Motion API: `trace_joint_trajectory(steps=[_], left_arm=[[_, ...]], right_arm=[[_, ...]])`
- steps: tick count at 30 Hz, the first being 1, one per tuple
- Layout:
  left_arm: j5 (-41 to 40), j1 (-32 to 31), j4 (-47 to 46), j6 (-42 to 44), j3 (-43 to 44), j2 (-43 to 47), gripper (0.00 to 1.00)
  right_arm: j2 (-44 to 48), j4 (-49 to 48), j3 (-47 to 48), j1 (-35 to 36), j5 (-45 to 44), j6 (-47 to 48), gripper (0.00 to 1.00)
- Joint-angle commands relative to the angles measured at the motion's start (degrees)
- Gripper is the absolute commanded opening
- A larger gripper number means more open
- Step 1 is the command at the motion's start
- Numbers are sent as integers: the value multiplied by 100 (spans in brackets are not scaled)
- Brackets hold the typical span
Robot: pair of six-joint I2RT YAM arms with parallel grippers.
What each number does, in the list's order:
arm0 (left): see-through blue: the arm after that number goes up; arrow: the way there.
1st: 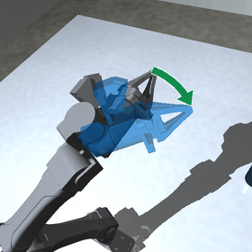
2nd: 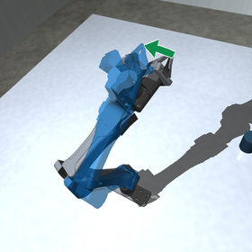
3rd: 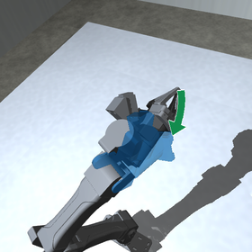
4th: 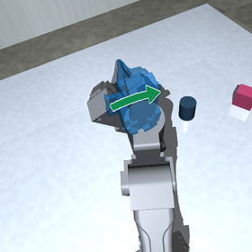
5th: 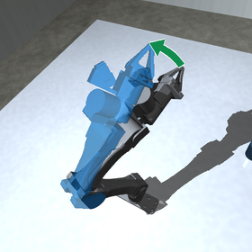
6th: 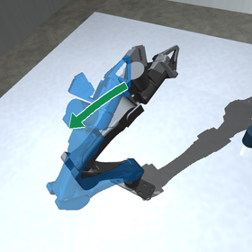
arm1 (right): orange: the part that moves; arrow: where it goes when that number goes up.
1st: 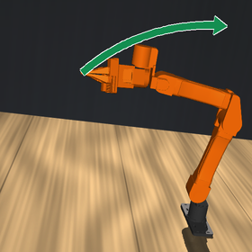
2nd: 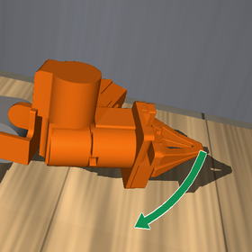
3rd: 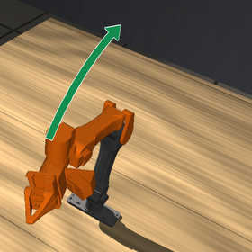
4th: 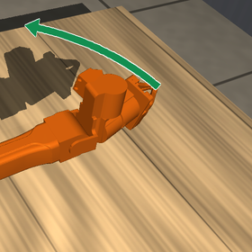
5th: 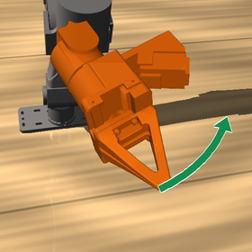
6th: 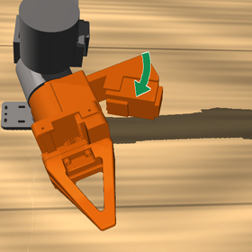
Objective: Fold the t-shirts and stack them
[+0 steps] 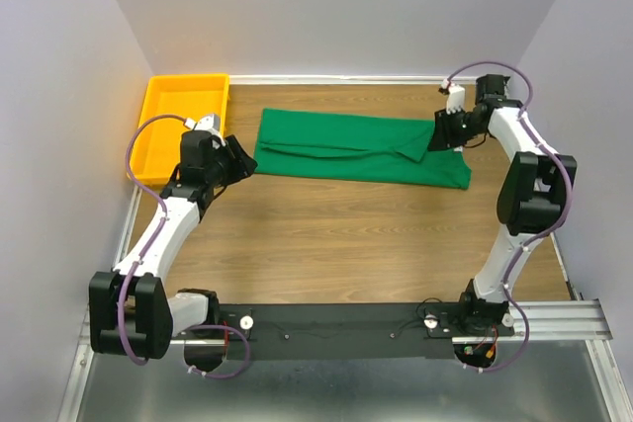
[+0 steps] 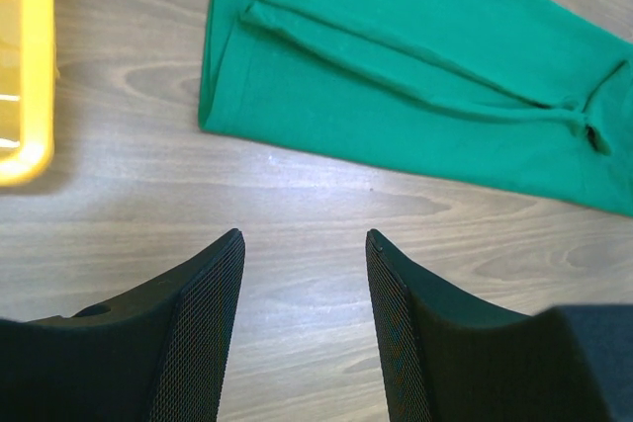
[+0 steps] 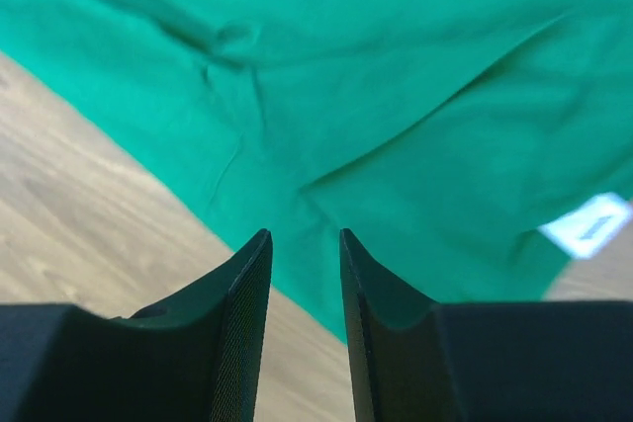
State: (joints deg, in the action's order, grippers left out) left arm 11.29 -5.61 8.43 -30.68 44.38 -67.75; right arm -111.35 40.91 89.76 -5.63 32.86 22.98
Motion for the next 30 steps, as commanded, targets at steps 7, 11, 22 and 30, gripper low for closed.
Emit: trace_joint_trajectory(steps=[7, 11, 22, 30], left_arm=[[277, 33, -183, -193, -281, 218, 60], [339, 33, -306, -272, -456, 288, 60], [374, 33, -342, -299, -501, 262, 60], [400, 33, -342, -316, -501, 253, 60]], right_arm=[[-299, 32, -160, 554, -526, -83, 45], [-431, -65, -143, 773, -904, -31, 46], [-765, -188, 112, 985, -1598, 84, 46], [-950, -311, 410, 1090, -1845, 127, 36]])
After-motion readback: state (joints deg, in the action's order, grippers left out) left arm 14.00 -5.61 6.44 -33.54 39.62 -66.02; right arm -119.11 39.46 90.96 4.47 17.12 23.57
